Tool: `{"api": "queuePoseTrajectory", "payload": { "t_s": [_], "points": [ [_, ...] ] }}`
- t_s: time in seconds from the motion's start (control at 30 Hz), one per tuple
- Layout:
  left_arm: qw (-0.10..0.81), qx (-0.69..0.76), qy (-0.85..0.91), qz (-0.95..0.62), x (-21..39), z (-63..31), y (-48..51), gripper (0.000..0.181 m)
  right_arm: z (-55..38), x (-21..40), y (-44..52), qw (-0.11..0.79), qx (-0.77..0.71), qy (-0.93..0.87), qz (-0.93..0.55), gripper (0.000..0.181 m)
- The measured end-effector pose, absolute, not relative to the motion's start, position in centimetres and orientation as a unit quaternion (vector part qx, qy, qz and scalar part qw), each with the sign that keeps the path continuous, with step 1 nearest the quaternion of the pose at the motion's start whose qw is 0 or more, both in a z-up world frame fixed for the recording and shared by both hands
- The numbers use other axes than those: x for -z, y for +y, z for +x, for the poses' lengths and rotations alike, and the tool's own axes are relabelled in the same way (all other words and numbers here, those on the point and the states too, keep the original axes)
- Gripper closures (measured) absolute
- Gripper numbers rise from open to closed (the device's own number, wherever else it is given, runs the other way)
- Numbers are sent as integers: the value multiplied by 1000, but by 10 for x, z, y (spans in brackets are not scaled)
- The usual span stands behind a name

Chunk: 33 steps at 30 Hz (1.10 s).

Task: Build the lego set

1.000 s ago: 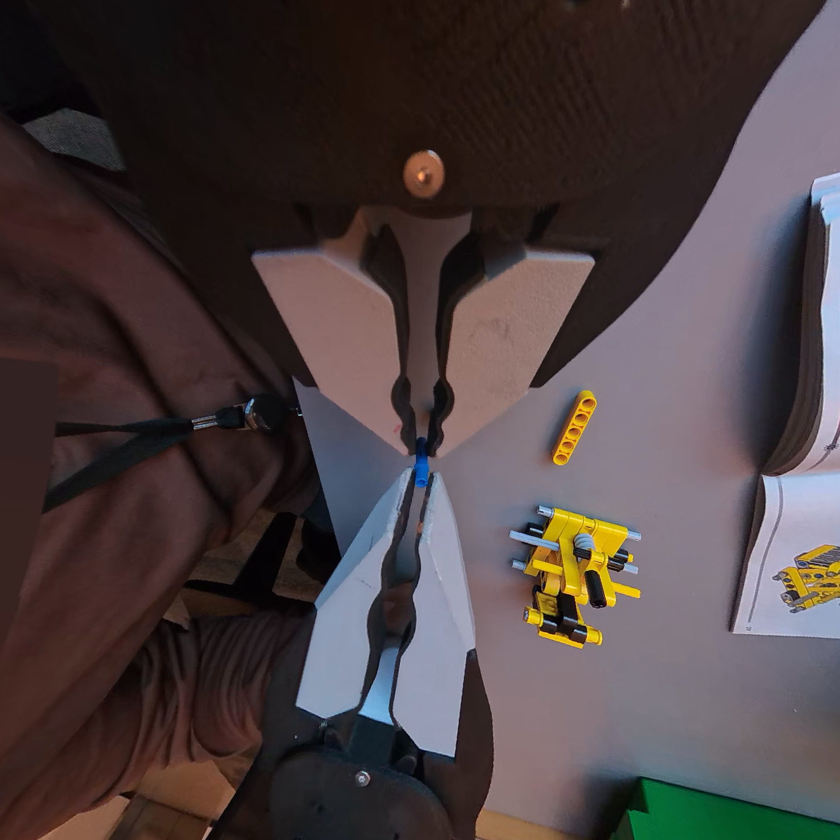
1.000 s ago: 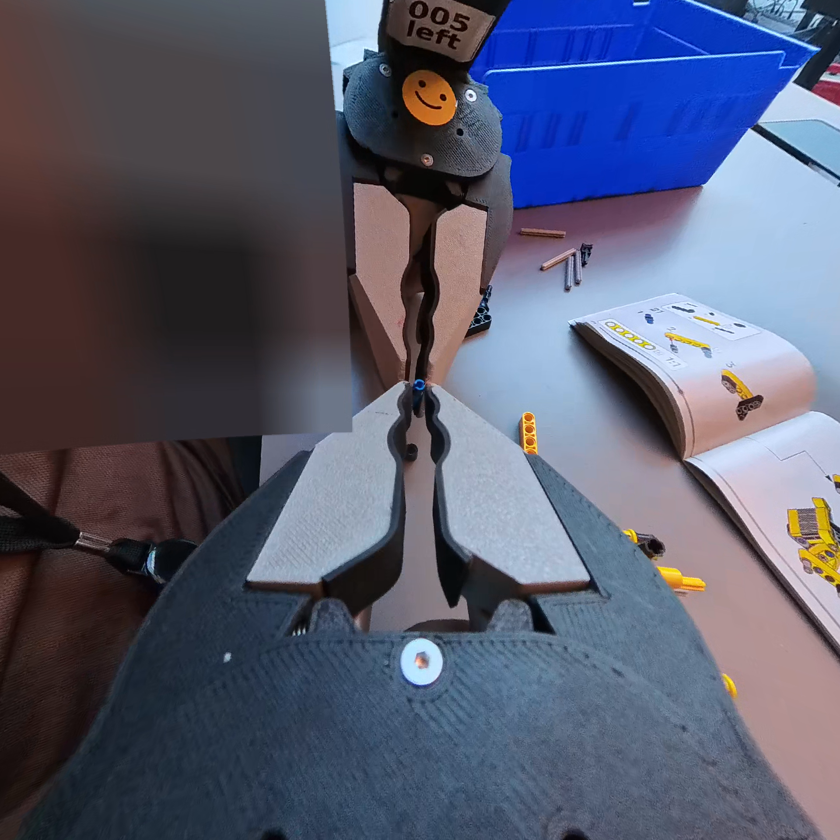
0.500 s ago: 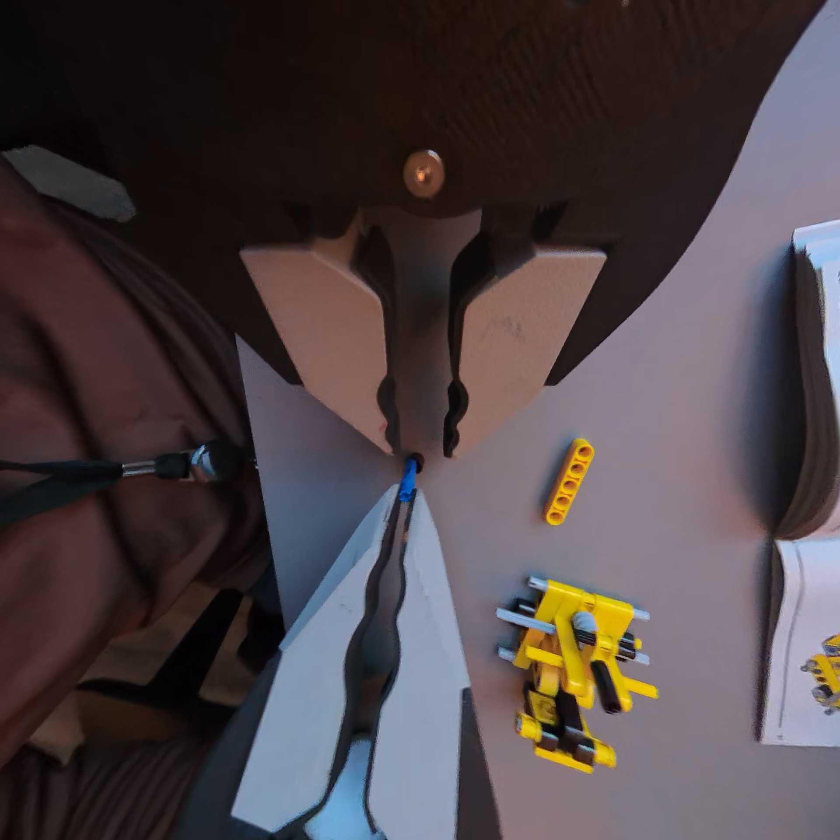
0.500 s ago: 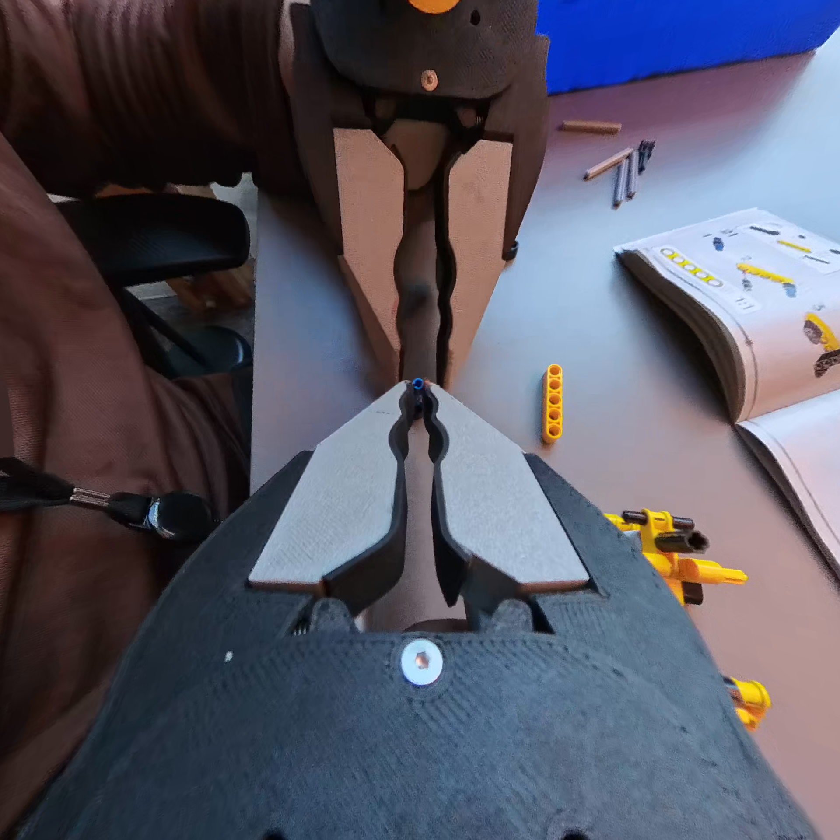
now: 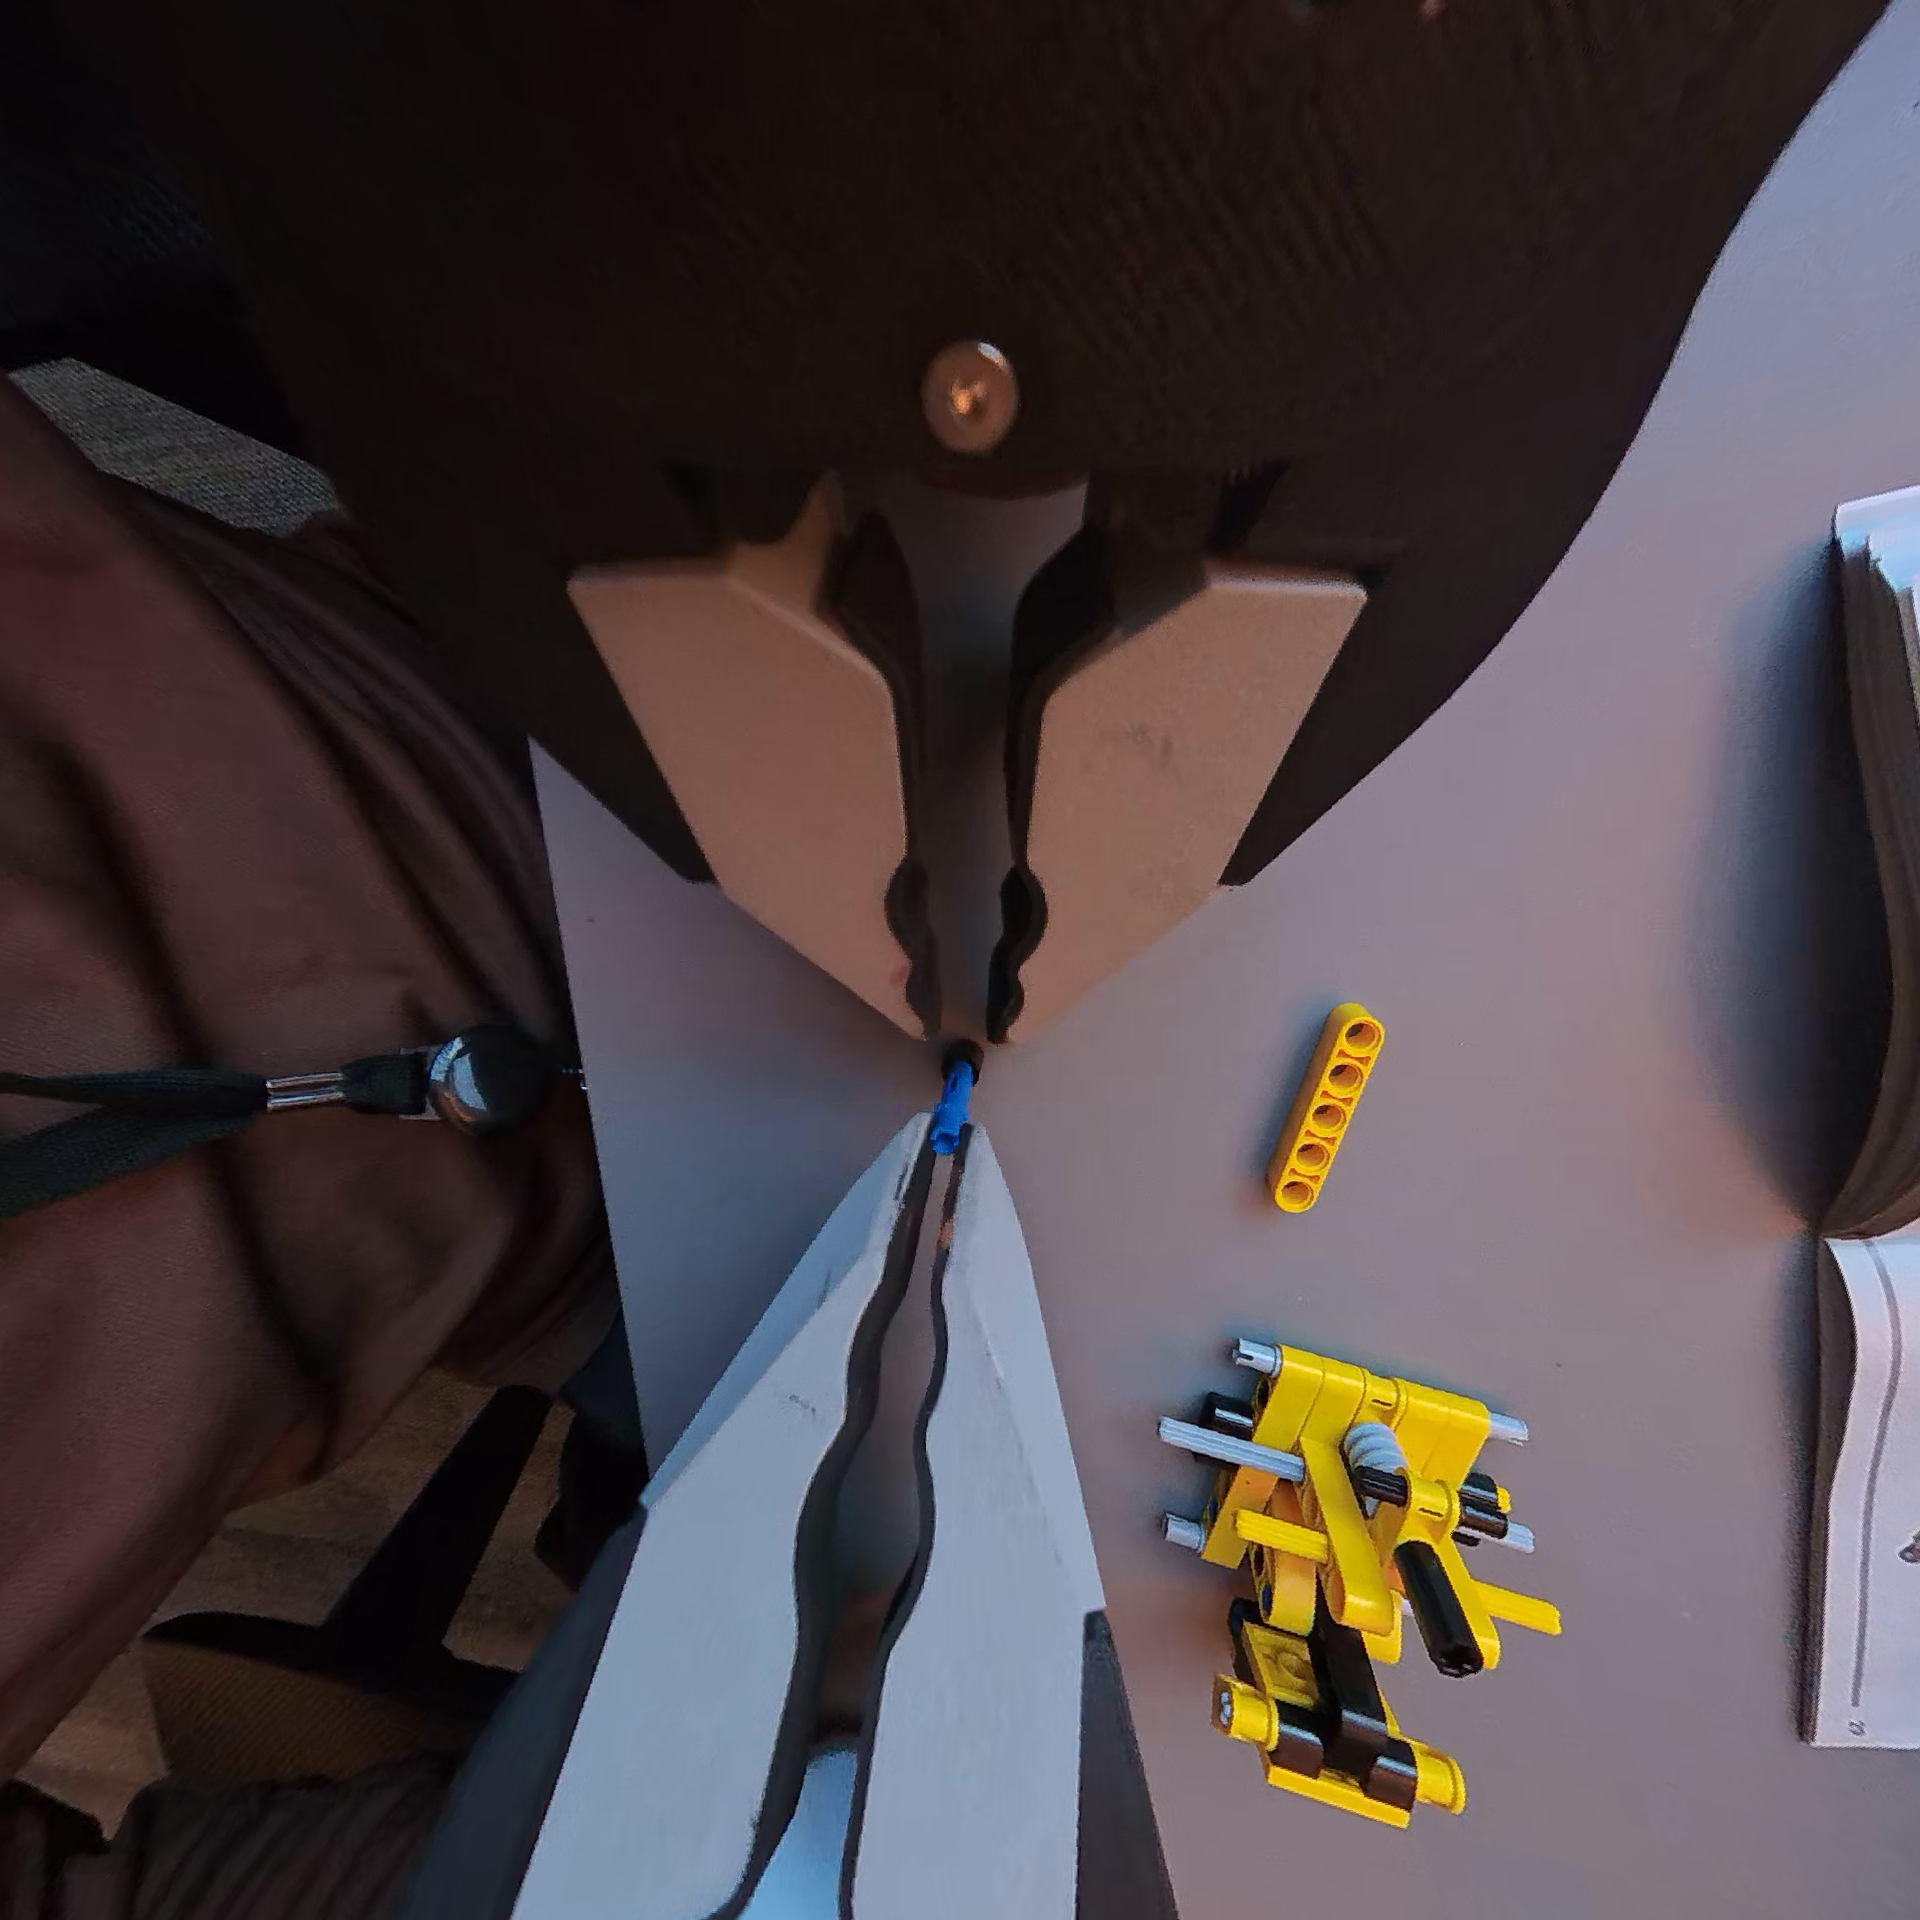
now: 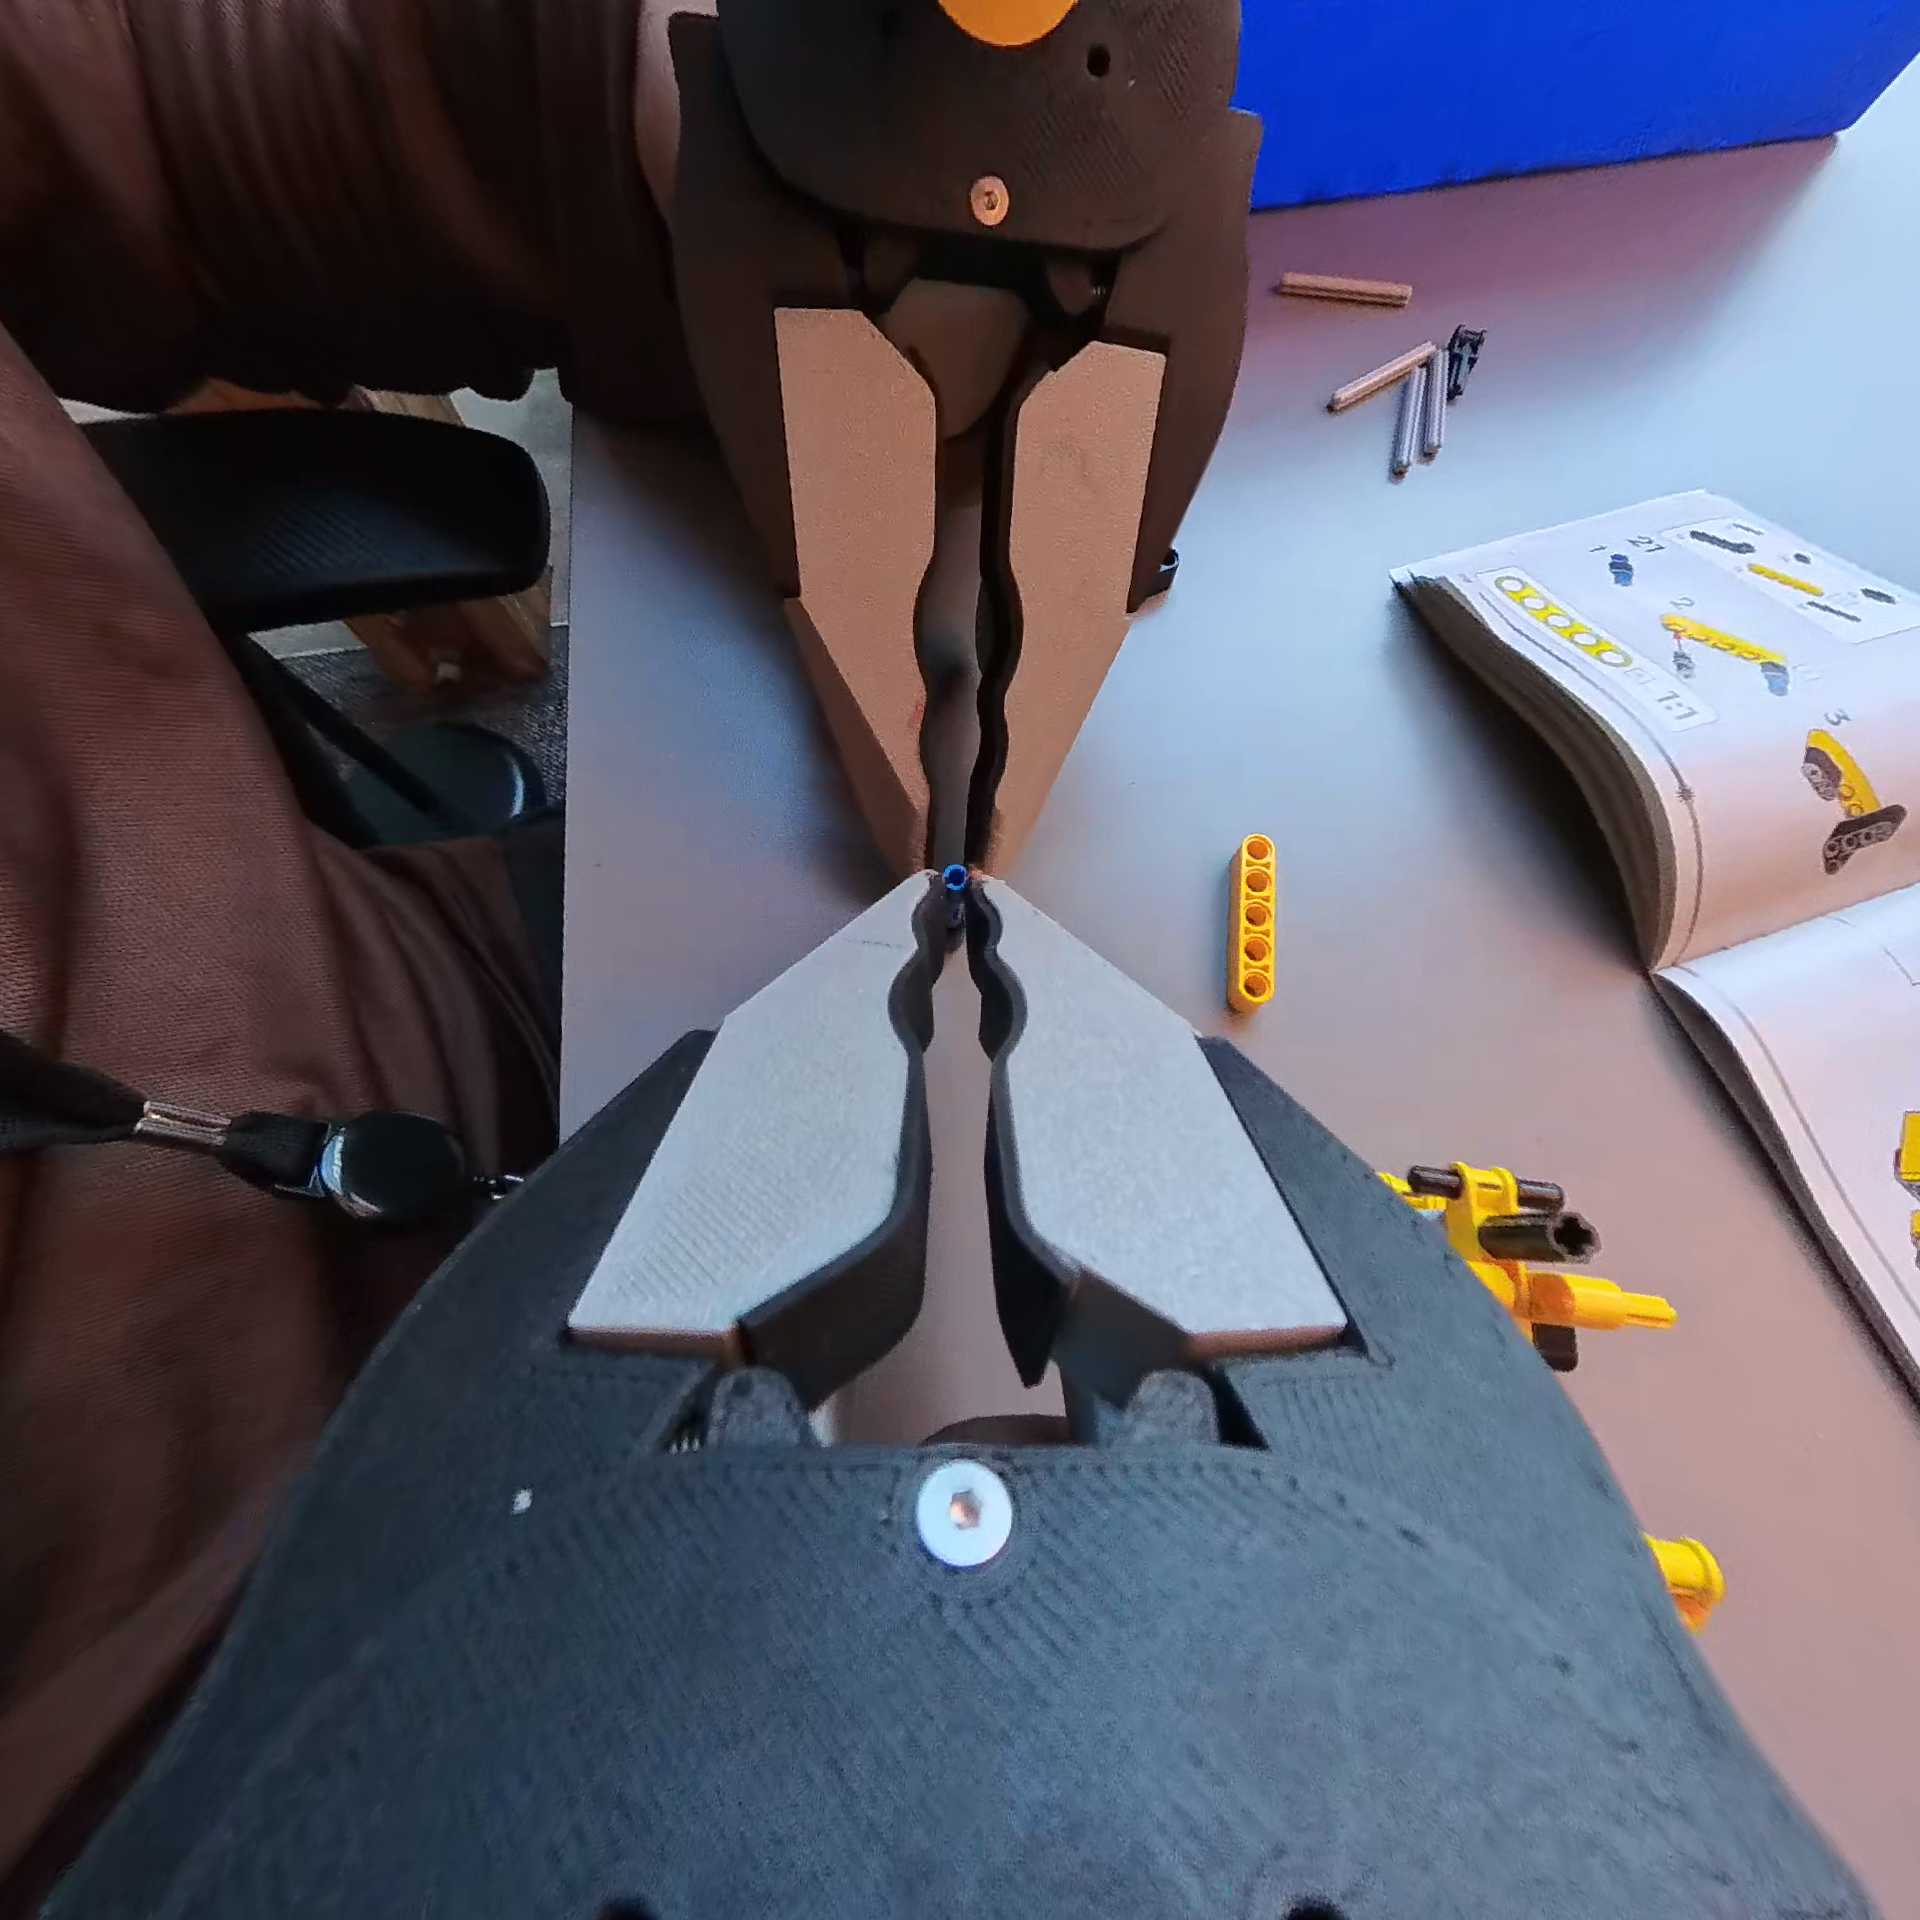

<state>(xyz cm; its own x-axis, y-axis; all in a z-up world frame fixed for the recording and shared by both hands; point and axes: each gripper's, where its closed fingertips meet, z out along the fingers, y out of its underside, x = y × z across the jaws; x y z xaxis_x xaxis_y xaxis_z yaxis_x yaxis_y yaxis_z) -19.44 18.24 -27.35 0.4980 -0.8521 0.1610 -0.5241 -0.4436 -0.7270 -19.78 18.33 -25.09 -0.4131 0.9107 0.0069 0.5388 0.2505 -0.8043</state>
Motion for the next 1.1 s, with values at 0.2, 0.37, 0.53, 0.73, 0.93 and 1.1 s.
{"api": "queuePoseTrajectory", "payload": {
  "t_s": [0.2,0.37,0.53,0.73,0.93,1.1],
  "points": [
    [305,263,429,-808,275,-194,181,181,-198,252,184,247,-370,-755,-481,180],
    [305,262,430,-808,275,-194,181,181,-197,251,183,246,-369,-758,-479,181],
    [305,262,431,-808,275,-194,181,181,-197,253,183,248,-362,-761,-478,181],
    [304,262,431,-808,276,-194,181,181,-198,252,184,249,-362,-760,-479,181],
    [304,262,432,-808,276,-193,181,181,-198,250,183,250,-364,-760,-477,180],
    [304,263,432,-808,276,-193,181,181,-198,252,184,249,-360,-761,-479,180]
  ]
}}
